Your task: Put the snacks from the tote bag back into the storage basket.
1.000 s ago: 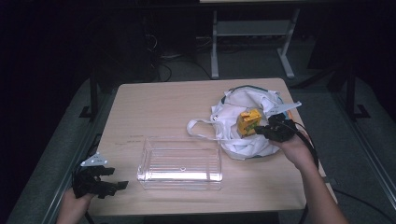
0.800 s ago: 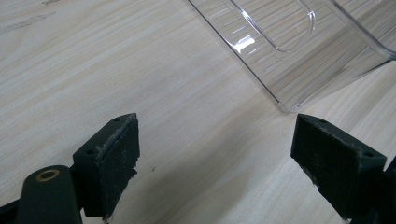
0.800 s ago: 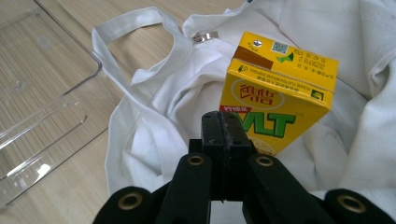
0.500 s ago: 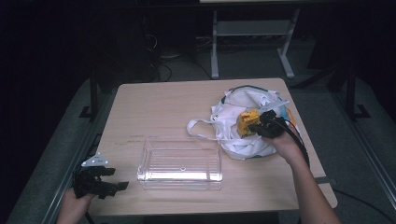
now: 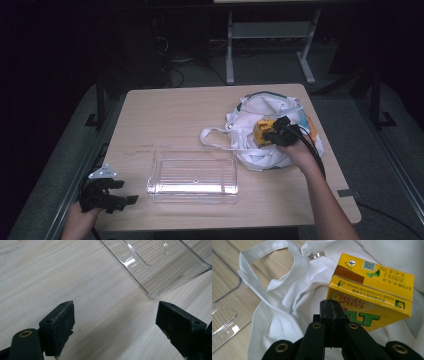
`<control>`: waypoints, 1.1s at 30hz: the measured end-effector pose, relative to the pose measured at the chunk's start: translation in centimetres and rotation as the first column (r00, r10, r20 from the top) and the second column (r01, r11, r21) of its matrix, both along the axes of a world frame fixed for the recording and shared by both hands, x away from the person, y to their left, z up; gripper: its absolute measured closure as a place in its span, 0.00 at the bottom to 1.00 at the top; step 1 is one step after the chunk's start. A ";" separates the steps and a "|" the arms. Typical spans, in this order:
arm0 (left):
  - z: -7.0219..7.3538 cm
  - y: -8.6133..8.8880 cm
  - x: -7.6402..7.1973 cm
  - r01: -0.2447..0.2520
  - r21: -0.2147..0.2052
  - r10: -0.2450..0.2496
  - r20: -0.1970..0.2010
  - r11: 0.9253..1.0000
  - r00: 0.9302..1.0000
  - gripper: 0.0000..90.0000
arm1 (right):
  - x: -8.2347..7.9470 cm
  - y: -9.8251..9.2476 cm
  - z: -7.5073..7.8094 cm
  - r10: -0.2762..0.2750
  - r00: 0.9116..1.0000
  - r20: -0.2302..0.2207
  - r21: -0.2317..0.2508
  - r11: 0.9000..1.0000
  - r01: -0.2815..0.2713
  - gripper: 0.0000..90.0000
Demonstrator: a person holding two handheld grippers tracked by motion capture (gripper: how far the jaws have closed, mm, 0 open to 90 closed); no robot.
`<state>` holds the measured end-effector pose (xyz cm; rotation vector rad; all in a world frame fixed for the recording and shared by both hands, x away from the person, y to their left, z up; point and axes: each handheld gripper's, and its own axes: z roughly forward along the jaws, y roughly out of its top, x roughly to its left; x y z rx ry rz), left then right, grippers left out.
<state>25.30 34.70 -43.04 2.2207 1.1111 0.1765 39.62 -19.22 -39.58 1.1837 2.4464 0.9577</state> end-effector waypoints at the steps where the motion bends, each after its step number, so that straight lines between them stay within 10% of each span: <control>1: 0.0 0.0 0.0 0.000 0.000 0.000 0.000 1.000 1.000 0.17 | 0.1 0.1 0.0 0.000 1.000 -0.002 0.004 1.000 0.000 1.00; 23: -0.1 0.0 -0.1 0.015 0.008 -0.015 -0.008 1.000 1.000 0.17 | 1.0 2.5 0.1 0.011 0.999 0.035 -0.020 1.000 -0.010 1.00; 33: -0.1 -0.3 -0.1 0.022 0.013 -0.022 -0.011 1.000 1.000 0.17 | -1.0 -0.6 1.2 0.033 0.999 0.026 -0.016 0.999 -0.032 1.00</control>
